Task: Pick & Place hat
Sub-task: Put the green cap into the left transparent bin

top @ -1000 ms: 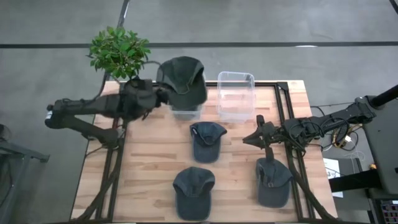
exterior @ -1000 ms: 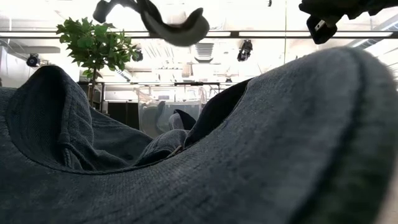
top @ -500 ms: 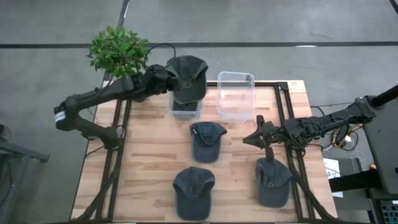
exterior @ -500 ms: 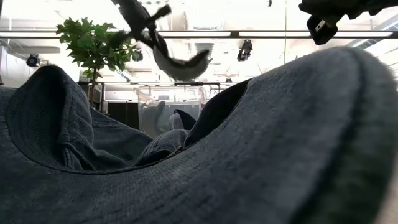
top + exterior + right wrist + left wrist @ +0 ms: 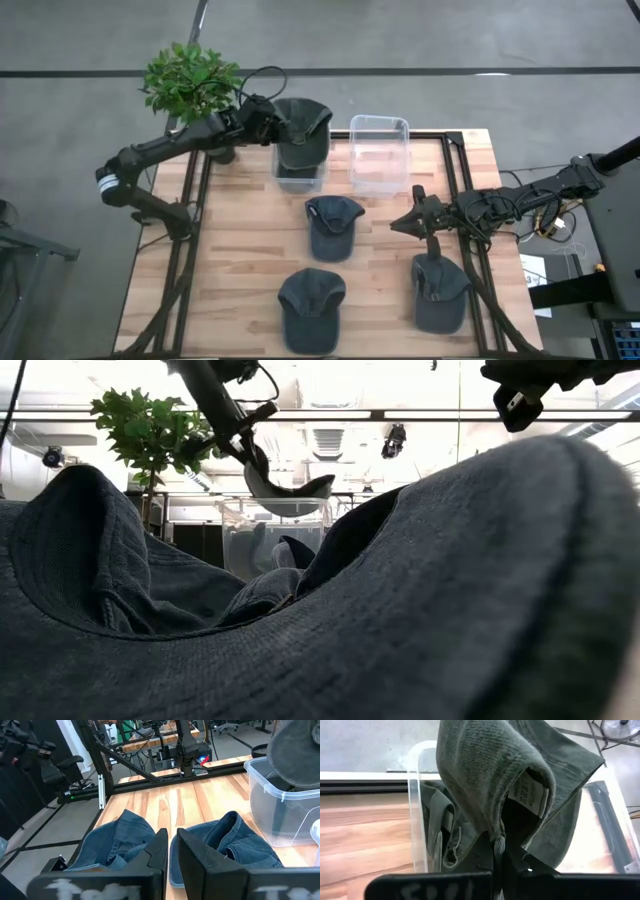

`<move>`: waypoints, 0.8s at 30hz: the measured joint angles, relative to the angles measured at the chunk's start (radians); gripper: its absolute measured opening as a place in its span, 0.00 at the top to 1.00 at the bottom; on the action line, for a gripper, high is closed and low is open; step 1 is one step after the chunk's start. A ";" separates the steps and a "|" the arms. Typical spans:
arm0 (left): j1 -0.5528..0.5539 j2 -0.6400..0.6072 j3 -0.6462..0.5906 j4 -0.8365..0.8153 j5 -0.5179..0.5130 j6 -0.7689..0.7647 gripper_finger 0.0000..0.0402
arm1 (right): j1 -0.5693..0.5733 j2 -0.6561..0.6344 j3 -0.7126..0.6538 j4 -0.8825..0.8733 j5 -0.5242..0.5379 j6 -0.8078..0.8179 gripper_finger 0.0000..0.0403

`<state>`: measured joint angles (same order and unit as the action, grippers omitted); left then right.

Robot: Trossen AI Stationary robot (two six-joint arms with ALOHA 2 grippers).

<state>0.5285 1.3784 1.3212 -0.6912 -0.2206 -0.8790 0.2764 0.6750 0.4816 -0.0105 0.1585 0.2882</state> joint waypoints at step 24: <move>0.000 0.066 -0.002 -0.052 0.048 0.002 0.91 | 0.000 0.000 0.000 0.001 0.000 0.000 0.91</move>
<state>0.5289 1.4441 1.3197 -0.7429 -0.1730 -0.8772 0.2764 0.6750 0.4816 -0.0093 0.1589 0.2881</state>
